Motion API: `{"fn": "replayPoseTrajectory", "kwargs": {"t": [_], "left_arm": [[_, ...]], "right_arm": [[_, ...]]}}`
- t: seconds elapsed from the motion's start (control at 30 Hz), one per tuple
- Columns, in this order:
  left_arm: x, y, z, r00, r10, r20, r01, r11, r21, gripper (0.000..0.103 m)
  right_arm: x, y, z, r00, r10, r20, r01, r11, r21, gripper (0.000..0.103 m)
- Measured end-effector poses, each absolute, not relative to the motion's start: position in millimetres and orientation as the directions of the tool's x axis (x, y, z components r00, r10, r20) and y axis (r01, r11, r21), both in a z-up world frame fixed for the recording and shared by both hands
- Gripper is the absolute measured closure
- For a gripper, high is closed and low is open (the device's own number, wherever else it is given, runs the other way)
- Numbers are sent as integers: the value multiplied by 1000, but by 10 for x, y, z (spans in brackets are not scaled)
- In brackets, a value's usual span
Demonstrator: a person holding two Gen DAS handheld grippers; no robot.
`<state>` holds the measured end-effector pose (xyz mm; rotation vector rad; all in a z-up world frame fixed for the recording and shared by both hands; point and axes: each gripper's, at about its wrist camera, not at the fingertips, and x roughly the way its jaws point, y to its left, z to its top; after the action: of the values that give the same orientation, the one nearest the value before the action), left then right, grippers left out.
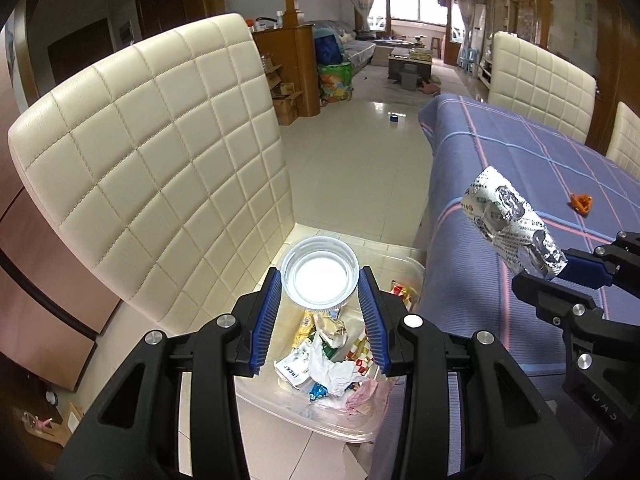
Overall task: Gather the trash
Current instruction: 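Open the left tool over the bin while the right tool releases the foil packet, then move the left tool back over the table toward the orange wrapper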
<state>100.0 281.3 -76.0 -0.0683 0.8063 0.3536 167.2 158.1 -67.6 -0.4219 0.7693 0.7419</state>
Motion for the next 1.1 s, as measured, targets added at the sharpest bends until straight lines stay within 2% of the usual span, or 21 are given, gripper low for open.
{"fn": "replayPoseTrajectory", "kwargs": {"t": [0.03, 0.1, 0.13, 0.17, 0.2, 0.23, 0.33, 0.77, 1.1], "left_arm": [[1006, 2837, -769, 634, 287, -719, -341, 937, 73, 61], [1013, 2870, -785, 629, 293, -720, -350, 934, 74, 60], [1015, 2884, -795, 627, 300, -719, -355, 931, 79, 53], [1020, 2895, -801, 626, 311, -716, -359, 929, 89, 37], [1019, 2892, -802, 623, 328, -710, -367, 924, 105, 26], [996, 2882, -793, 629, 359, -690, -383, 915, 127, 12], [983, 2857, -767, 647, 377, -663, -373, 915, 156, 8], [1067, 2706, -743, 633, 356, -687, -344, 925, 163, 4], [1160, 2149, -622, 663, 297, -687, -237, 954, 184, 4]], "right_arm": [[1676, 1606, -668, 499, 442, -745, -732, 676, -89, 78], [1660, 1645, -648, 548, 426, -720, -719, 679, -145, 68], [1640, 1665, -641, 596, 400, -697, -696, 691, -198, 50], [1621, 1671, -634, 636, 384, -669, -672, 702, -235, 33], [1615, 1666, -624, 649, 386, -655, -665, 706, -243, 31], [1621, 1652, -621, 653, 389, -650, -662, 710, -240, 30], [1679, 1606, -642, 635, 386, -669, -661, 719, -212, 30], [1743, 1225, -649, 605, 371, -705, -630, 764, -138, 30], [1819, 461, -560, 645, 310, -699, -517, 850, -101, 30]]}}
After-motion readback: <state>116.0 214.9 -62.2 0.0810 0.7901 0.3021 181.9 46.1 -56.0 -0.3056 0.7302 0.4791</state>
